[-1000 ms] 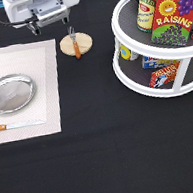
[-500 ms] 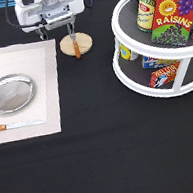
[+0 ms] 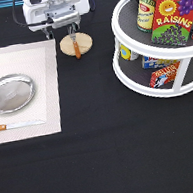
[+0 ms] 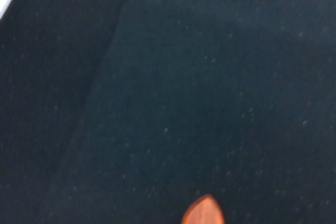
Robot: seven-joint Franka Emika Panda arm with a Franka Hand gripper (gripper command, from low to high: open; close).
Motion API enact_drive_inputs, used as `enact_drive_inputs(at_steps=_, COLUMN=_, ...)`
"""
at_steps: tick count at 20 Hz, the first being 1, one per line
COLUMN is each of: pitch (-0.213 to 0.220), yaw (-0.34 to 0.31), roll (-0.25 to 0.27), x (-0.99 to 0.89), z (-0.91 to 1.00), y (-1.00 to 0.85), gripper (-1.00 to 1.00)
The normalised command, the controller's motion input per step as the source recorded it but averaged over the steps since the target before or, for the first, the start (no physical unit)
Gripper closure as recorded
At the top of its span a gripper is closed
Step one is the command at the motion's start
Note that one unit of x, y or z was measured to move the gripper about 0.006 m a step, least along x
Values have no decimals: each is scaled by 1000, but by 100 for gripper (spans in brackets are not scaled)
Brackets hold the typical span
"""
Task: Arrange plate and fork
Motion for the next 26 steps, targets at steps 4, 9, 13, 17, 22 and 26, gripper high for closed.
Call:
enact_drive_inputs(at_steps=4, pitch=19, yaw=-67, roll=14, x=-513, z=-609, y=98, gripper=-100)
enact_drive_inputs(at_steps=9, pitch=0, yaw=-99, roll=-25, x=-354, z=-372, y=381, gripper=-100)
enact_drive_inputs(at_steps=13, pitch=-1, yaw=-106, roll=-55, x=-211, z=-248, y=356, gripper=-100)
enact_drive_inputs(at_steps=17, pitch=-29, yaw=-118, roll=-62, x=-296, z=-382, y=239, gripper=-100)
enact_drive_inputs(at_steps=22, pitch=-70, yaw=-124, roll=-56, x=-318, z=-268, y=88, gripper=-100)
enact_drive_inputs(at_steps=26, pitch=-87, yaw=-97, roll=-74, x=-189, z=-269, y=38, gripper=-100)
